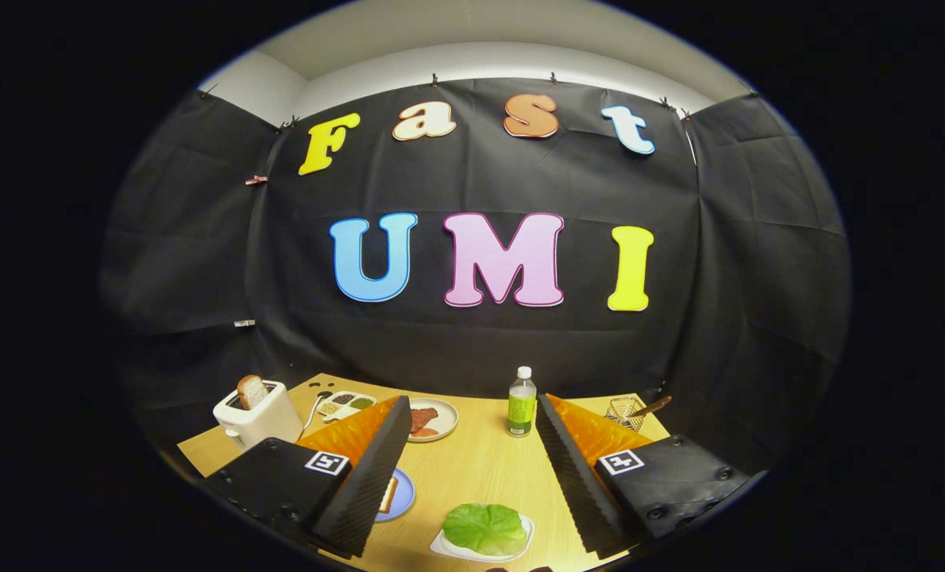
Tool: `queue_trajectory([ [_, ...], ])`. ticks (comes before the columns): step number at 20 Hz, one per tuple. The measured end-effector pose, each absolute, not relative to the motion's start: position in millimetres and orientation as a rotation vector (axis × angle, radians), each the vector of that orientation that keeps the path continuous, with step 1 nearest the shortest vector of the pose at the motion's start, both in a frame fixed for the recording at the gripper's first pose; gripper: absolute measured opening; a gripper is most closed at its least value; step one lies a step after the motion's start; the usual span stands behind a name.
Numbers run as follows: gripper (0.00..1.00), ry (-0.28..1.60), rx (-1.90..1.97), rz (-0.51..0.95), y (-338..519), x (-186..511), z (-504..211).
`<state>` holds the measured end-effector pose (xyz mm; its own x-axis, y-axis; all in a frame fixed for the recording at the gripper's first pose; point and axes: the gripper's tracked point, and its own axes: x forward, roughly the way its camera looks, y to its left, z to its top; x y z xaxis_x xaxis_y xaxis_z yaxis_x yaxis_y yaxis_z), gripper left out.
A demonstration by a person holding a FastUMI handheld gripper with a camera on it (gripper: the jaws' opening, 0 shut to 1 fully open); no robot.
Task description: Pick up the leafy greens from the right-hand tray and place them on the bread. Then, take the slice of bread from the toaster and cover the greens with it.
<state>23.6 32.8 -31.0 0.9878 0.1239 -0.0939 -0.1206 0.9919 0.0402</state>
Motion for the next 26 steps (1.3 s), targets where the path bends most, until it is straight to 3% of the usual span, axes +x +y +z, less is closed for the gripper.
queue_trajectory([
  [9, 0.98, 0.227, 0.041, 0.166, 29.4, 35.6, -83.3],
  [26, 0.98, 0.681, -0.099, 0.319, 29.2, 41.7, -309.6],
])
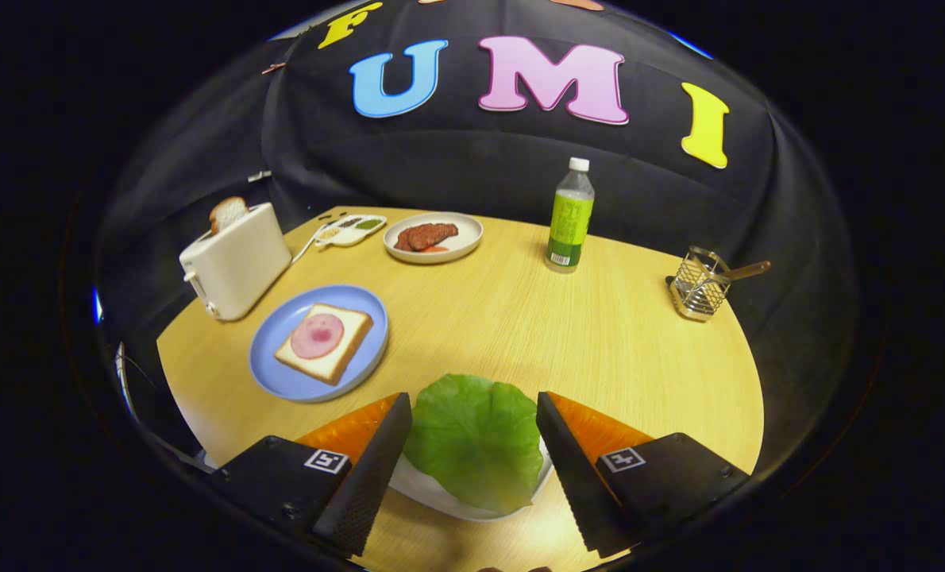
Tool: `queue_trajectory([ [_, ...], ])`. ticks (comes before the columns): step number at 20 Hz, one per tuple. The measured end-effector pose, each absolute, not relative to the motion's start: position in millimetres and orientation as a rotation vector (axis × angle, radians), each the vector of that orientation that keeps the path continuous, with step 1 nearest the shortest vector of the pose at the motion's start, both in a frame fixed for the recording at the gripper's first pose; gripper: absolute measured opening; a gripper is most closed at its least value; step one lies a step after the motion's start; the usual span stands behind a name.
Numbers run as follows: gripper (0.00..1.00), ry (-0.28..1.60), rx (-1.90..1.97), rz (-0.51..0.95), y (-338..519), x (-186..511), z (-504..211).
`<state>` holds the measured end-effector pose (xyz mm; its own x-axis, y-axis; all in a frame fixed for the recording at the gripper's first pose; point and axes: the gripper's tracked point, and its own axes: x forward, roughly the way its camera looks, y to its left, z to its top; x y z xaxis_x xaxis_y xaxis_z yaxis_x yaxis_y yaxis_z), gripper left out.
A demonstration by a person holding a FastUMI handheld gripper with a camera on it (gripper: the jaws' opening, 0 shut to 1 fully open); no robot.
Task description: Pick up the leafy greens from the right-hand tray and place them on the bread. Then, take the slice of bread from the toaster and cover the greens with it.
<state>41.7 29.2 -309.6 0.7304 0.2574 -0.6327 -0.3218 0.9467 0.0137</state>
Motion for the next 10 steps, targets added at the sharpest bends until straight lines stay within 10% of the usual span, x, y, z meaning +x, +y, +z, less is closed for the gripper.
queue_trajectory([
  [10, 0.91, 0.845, -0.136, 0.334, 16.3, 32.3, -382.1],
])
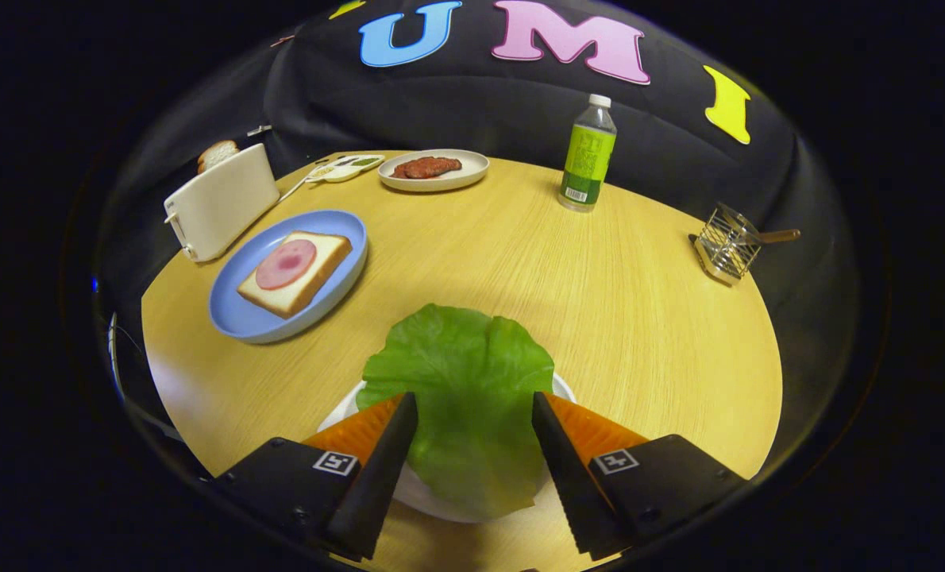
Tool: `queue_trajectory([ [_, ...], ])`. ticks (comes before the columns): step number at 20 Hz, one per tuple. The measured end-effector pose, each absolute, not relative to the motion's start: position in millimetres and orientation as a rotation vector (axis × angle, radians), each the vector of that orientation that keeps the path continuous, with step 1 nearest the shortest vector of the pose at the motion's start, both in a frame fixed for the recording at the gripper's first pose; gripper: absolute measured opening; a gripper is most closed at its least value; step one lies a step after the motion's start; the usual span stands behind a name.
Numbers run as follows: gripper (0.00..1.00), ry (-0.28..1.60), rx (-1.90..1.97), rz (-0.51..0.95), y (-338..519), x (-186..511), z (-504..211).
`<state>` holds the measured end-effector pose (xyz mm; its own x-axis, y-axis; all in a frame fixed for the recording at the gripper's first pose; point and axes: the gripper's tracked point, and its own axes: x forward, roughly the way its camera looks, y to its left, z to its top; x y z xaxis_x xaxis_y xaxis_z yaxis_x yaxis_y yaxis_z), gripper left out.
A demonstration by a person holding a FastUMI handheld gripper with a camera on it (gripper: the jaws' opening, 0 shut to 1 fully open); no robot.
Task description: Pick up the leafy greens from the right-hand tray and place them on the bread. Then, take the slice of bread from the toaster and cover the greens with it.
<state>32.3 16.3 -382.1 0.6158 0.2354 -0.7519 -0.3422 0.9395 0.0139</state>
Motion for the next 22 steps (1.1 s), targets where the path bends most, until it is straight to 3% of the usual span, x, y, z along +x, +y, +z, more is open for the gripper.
queue_trajectory([
  [4, 0.8, 0.853, -0.115, 0.351, 22.9, 30.5, -382.7],
  [7, 0.54, 0.849, -0.123, 0.382, 28.0, 30.2, -380.0],
  [8, 0.35, 0.845, -0.125, 0.379, 27.0, 30.5, -380.2],
  [10, 0.15, 0.846, -0.111, 0.384, 27.4, 30.7, -379.6],
  [14, 0.07, 0.9, -0.024, 0.394, 26.5, 28.4, -377.3],
  [22, 0.06, 0.844, -0.001, 0.387, 45.7, 40.9, -306.3],
])
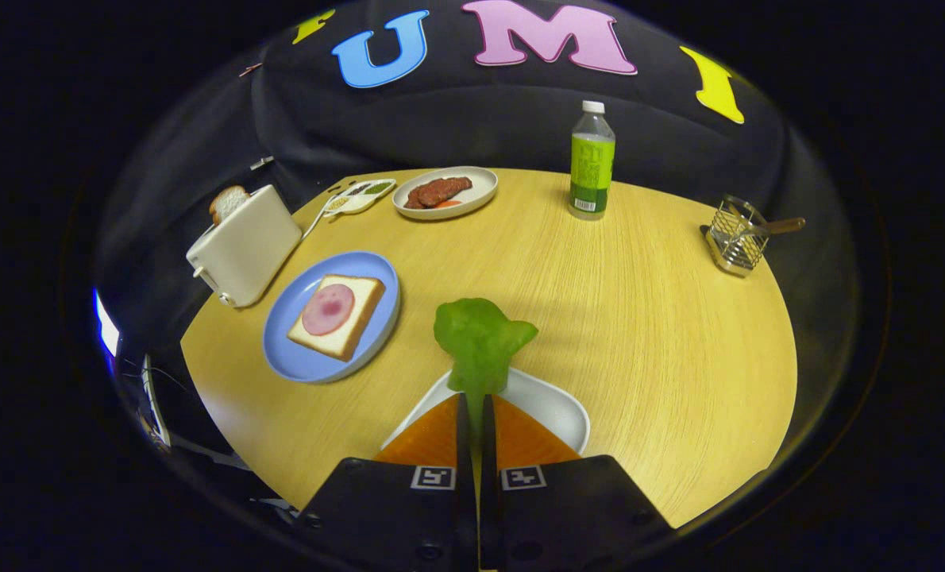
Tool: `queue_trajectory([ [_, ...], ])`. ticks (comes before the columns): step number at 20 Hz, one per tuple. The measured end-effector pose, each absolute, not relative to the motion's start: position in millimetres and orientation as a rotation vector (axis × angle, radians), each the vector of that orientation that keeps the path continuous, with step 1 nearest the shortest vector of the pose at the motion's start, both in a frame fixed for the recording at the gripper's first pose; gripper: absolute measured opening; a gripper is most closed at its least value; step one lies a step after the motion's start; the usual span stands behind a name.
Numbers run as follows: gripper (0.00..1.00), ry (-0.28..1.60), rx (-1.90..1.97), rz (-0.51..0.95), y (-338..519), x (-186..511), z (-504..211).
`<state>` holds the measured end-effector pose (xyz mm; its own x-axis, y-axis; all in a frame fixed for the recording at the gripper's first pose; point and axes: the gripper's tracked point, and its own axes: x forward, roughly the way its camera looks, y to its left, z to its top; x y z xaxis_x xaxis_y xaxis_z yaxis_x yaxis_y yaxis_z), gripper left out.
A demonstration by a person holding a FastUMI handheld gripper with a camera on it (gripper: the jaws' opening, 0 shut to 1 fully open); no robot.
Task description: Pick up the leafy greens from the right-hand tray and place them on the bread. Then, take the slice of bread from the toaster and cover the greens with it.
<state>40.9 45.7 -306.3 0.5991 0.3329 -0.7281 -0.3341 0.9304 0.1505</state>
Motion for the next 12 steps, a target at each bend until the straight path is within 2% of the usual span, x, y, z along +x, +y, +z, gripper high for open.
queue_trajectory([
  [6, 0.06, 0.785, -0.05, 0.429, 94.1, 50.9, -250.4],
  [12, 0.06, 0.765, -0.035, 0.47, 166.8, 65.4, -235.7],
])
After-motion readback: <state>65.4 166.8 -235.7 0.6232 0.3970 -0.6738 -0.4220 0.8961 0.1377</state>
